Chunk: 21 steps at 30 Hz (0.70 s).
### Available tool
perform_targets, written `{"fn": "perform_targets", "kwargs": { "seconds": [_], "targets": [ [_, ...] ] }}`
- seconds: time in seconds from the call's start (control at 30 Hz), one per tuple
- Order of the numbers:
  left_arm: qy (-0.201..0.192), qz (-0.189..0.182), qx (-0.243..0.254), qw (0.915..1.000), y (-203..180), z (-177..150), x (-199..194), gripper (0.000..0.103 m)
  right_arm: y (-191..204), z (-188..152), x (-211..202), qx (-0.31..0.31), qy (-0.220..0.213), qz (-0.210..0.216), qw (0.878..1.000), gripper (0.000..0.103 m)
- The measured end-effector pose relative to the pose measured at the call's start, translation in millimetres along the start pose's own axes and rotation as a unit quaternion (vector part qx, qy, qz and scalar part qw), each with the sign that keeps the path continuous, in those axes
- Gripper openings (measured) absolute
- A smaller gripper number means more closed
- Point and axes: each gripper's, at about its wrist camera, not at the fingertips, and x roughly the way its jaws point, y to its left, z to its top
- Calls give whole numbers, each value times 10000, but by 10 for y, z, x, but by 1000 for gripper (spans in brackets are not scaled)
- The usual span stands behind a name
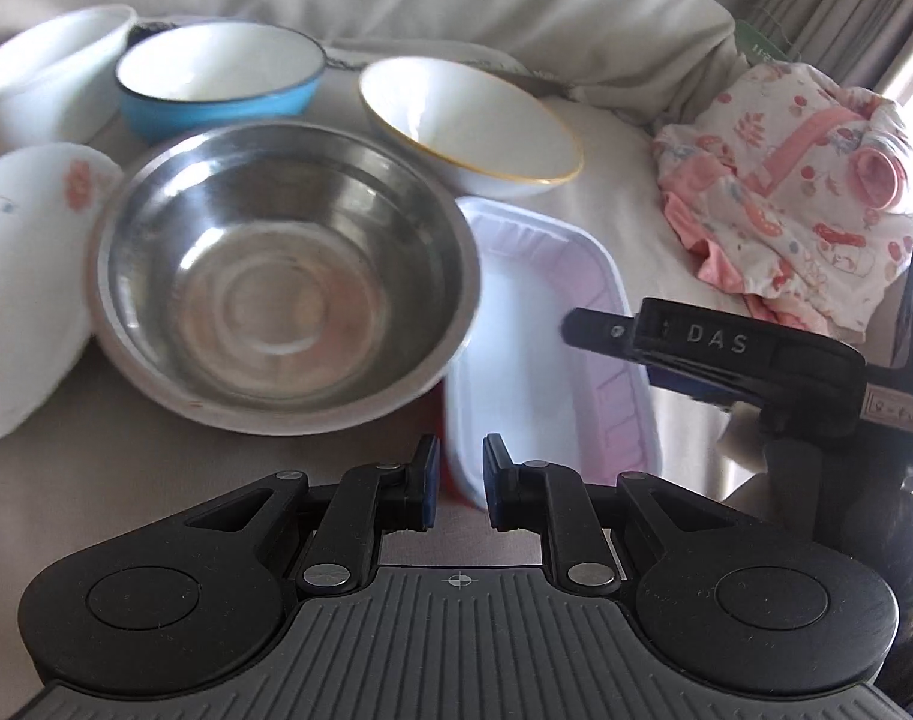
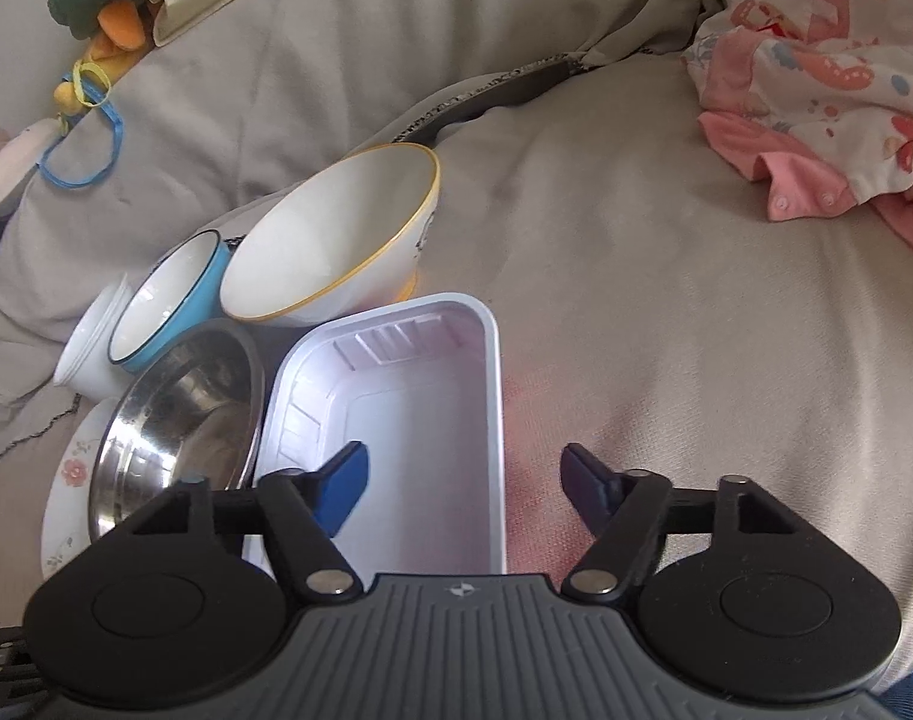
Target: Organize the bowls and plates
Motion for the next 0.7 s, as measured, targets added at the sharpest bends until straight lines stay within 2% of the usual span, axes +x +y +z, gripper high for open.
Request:
{"fn": "perform_targets", "kwargs": {
  "seconds": [0.07,0.17,0.33,0.47,0.53,0.63,0.7],
  "targets": [
    [127,62,-13,9999,-65,28,85,24,-40,5,2,29,26,269,9996,58],
    [192,-23,64,9998,-207,117,213,26,-141,34,-85,127,-157,238,9995,57],
    [-62,-443,420,9981,-540,351,510,26,-511,205,-137,369,-440,-304,9979,59],
    [-83,-850,372,9956,-640,460,623,26,-692,271,-124,450,-525,-639,9956,60],
    [-22,-1006,358,9943,-627,445,526,26,-657,246,-224,340,-801,-826,9928,74],
    [-127,-1222,334,9919,-513,389,211,26,-446,191,-395,-33,-1174,-1075,9873,76],
    [-397,-1239,220,9913,-339,350,-70,26,-216,161,-514,-410,-1365,-1012,9846,79]
  ]
}}
